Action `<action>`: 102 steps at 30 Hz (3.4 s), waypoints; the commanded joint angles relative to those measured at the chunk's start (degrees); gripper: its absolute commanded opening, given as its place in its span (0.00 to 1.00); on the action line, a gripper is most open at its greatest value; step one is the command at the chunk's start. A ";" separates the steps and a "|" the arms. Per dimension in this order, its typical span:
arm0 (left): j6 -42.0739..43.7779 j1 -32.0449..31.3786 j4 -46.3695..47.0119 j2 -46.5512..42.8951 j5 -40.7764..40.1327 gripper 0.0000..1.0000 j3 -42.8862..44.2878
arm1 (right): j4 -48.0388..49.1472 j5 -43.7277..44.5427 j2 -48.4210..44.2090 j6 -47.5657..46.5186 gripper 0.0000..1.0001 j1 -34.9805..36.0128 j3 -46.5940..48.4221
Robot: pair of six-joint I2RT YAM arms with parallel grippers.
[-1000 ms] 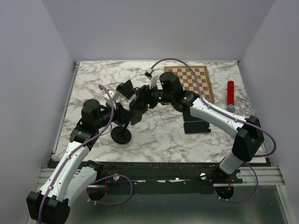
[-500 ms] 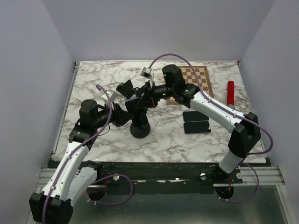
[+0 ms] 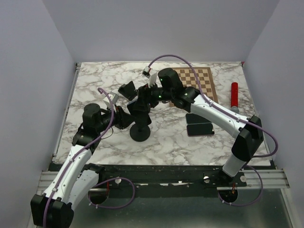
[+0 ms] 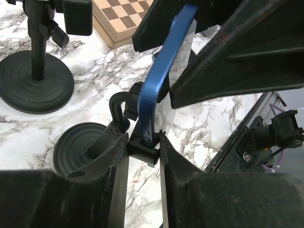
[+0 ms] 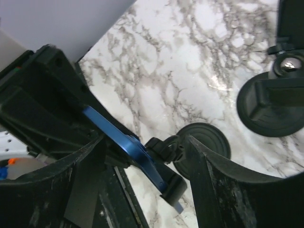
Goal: Remove the phone from the phone stand
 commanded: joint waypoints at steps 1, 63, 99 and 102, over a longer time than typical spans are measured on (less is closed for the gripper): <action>1.35 -0.94 0.76 -3.17 -3.00 0.03 1.67 | 2.78 10.99 -4.41 5.12 0.78 0.65 -3.11; -4.80 -1.03 -25.57 -30.25 -41.48 0.97 8.29 | -23.24 71.94 10.65 6.82 1.00 27.35 21.53; -4.71 -1.03 -25.72 -29.77 -39.07 0.97 7.06 | -21.06 71.88 13.37 5.48 0.71 26.54 18.91; -4.84 -1.03 -25.34 -29.12 -37.59 0.97 6.55 | -19.19 72.56 12.24 5.22 0.25 26.41 17.65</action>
